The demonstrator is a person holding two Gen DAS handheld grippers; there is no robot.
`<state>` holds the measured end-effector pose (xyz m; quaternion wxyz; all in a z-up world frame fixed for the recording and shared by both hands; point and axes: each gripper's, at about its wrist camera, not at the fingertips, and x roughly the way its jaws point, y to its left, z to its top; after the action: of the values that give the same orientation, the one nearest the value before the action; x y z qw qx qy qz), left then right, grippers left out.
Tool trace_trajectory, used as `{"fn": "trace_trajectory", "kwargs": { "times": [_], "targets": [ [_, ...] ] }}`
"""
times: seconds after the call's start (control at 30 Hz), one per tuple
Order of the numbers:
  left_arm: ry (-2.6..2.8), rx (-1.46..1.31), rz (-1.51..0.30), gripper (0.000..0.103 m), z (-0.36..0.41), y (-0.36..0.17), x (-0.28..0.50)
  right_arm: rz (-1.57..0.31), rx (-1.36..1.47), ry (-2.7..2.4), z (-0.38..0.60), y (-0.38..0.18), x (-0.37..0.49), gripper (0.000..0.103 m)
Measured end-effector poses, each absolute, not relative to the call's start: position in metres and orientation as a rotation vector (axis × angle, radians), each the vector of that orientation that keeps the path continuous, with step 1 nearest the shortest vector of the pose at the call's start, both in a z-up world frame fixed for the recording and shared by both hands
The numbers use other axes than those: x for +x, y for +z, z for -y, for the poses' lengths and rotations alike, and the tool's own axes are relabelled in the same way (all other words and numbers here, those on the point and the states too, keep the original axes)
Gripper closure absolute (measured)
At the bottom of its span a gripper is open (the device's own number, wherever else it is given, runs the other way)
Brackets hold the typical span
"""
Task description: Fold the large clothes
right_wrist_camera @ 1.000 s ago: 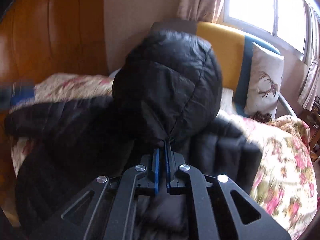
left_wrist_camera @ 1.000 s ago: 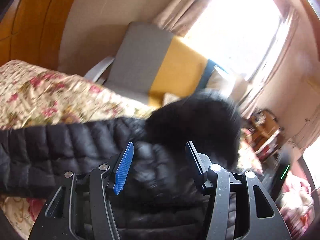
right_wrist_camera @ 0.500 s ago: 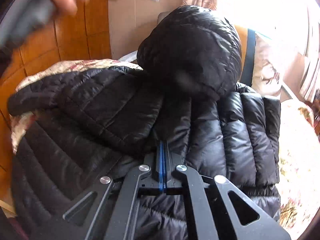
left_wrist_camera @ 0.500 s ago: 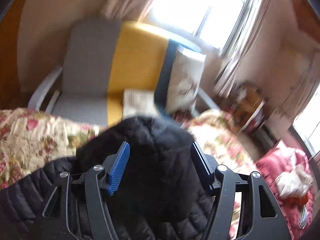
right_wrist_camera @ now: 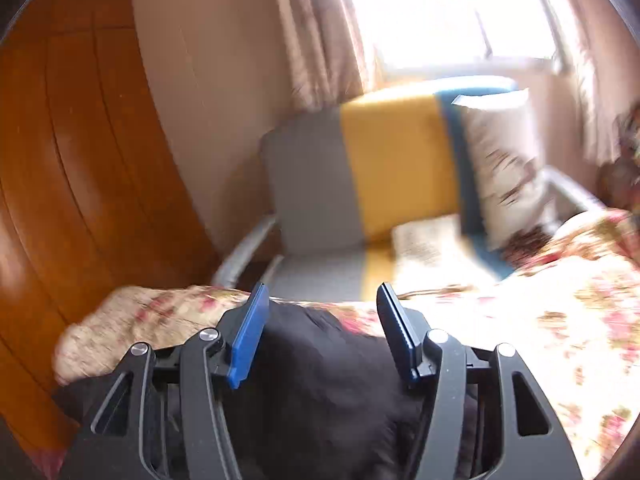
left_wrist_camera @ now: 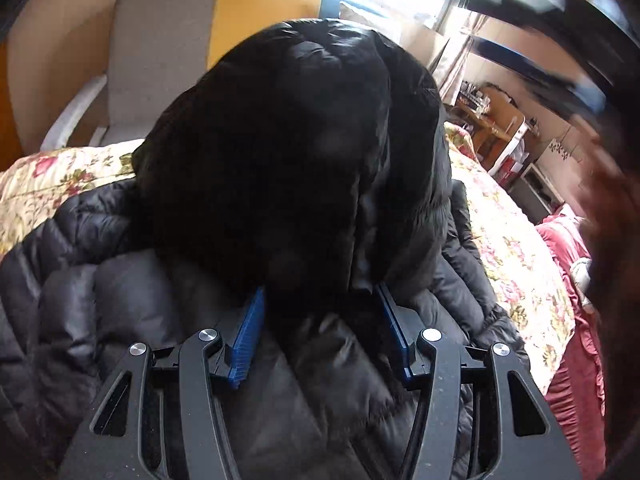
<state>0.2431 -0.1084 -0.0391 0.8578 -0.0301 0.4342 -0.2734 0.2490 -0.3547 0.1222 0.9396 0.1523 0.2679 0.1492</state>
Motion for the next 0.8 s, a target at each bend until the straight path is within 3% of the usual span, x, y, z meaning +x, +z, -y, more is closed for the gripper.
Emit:
{"fn": "trace_trajectory", "kwargs": {
  "times": [0.07,0.1,0.2,0.43,0.7,0.77,0.8],
  "targets": [
    [-0.573,-0.1,-0.888,0.049,0.093,-0.031,0.232,-0.656,0.279,0.322,0.334,0.108,0.287,0.056],
    [-0.571,-0.119,-0.873,0.049,0.084,-0.027,0.227,-0.737,0.243,0.366,0.32,0.095,0.299,0.065],
    [-0.552,-0.202,-0.824,0.049,0.042,-0.016,0.202,-0.78,0.128,0.396,0.291,0.072,0.28,0.064],
    [-0.353,-0.365,-0.827,0.049,-0.055,-0.027,0.158,-0.85,0.144,0.371,0.237,-0.012,0.211,0.062],
    [-0.062,-0.496,-0.802,0.049,-0.142,-0.036,0.117,-0.855,0.051,0.271,0.223,-0.028,0.213,0.062],
    [0.053,-0.557,-0.801,0.048,-0.172,-0.04,0.105,-0.873,0.126,0.282,0.232,-0.014,0.213,0.057],
    [0.096,-0.582,-0.795,0.048,-0.187,-0.042,0.102,-0.856,0.197,0.291,0.242,-0.005,0.208,0.047]
  ]
}}
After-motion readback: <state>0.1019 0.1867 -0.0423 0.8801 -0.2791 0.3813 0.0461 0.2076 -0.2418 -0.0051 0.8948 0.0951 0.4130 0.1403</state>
